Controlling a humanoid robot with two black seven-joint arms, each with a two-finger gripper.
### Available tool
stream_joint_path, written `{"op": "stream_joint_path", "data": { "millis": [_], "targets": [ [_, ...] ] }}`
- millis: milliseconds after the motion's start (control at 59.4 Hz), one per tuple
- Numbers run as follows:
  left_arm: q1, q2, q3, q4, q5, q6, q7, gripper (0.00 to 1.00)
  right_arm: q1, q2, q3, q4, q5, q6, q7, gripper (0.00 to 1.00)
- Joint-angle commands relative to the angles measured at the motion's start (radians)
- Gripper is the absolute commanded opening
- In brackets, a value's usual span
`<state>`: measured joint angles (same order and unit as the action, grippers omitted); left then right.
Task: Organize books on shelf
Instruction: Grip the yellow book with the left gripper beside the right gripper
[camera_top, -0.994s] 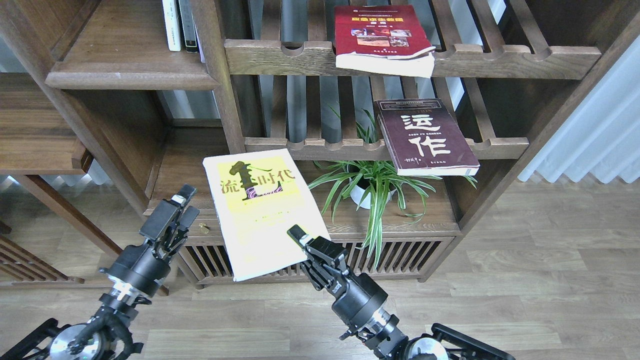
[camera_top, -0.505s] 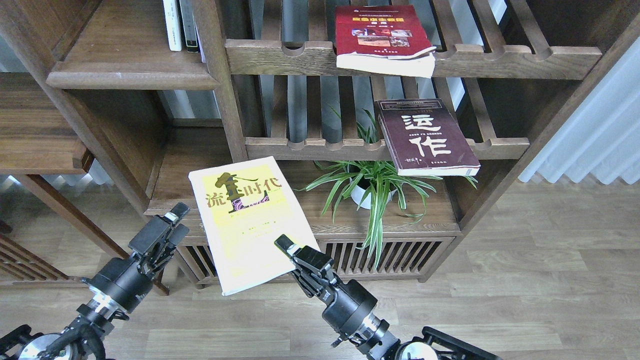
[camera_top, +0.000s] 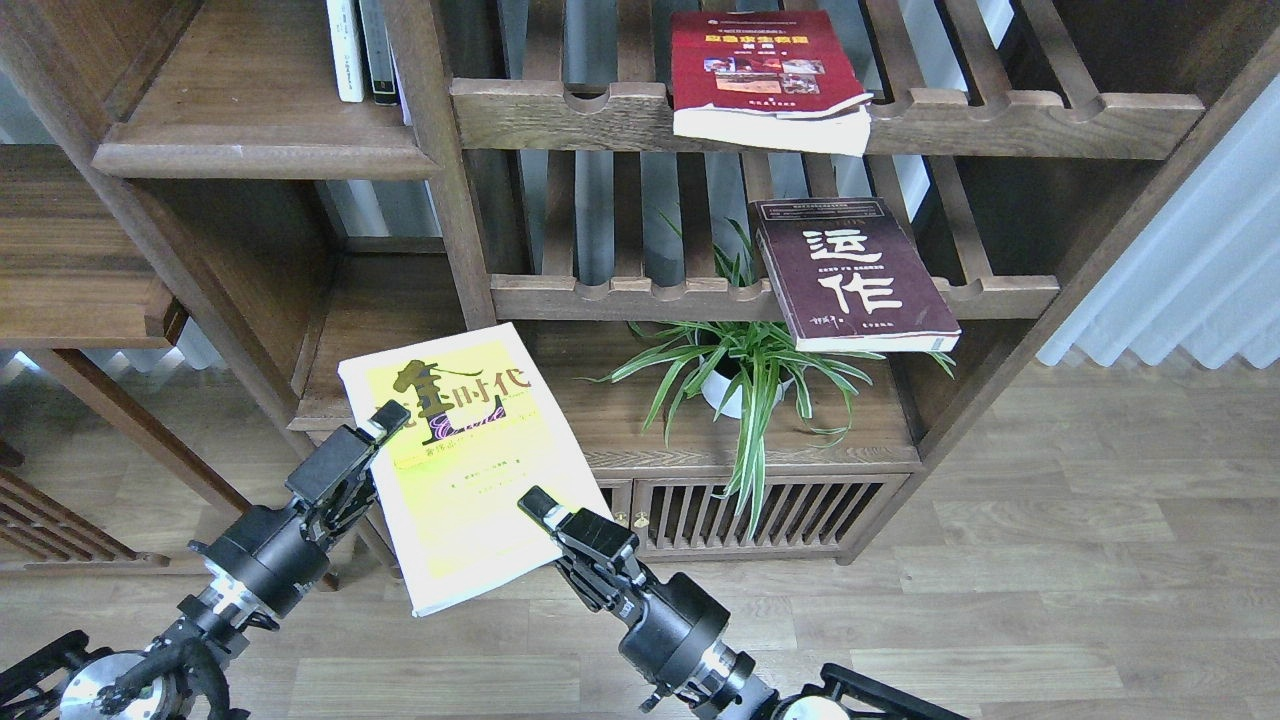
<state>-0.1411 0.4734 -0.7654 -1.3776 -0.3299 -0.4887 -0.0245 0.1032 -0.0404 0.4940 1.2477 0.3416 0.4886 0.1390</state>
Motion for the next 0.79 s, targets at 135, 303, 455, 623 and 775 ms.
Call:
{"op": "stream_joint_path", "data": {
  "millis": [135,303,455,623,775],
  "targets": [
    [-0.006,0.031,0.041,0.0,0.0,0.0,0.001,0.89,-0.002,0.002,0.0,-0.011,-0.004,0.0,-0.001,0.08],
    [-0.008,0.045,0.075,0.0,0.0,0.0,0.001,0.84,0.0,0.007,-0.002,-0.011,-0.009,0.0,-0.001,0.08],
    [-0.008,0.057,0.08,0.0,0.0,0.0,0.001,0.83,0.0,0.007,-0.002,-0.011,-0.009,0.0,-0.001,0.08],
    [-0.015,0.06,0.08,0.0,0.0,0.0,0.001,0.82,-0.002,0.008,-0.002,-0.011,-0.01,0.0,-0.001,0.08],
    [-0.043,0.057,0.093,0.0,0.0,0.0,0.0,0.72,-0.002,0.008,0.0,-0.025,-0.01,0.0,-0.001,0.08]
  ]
}}
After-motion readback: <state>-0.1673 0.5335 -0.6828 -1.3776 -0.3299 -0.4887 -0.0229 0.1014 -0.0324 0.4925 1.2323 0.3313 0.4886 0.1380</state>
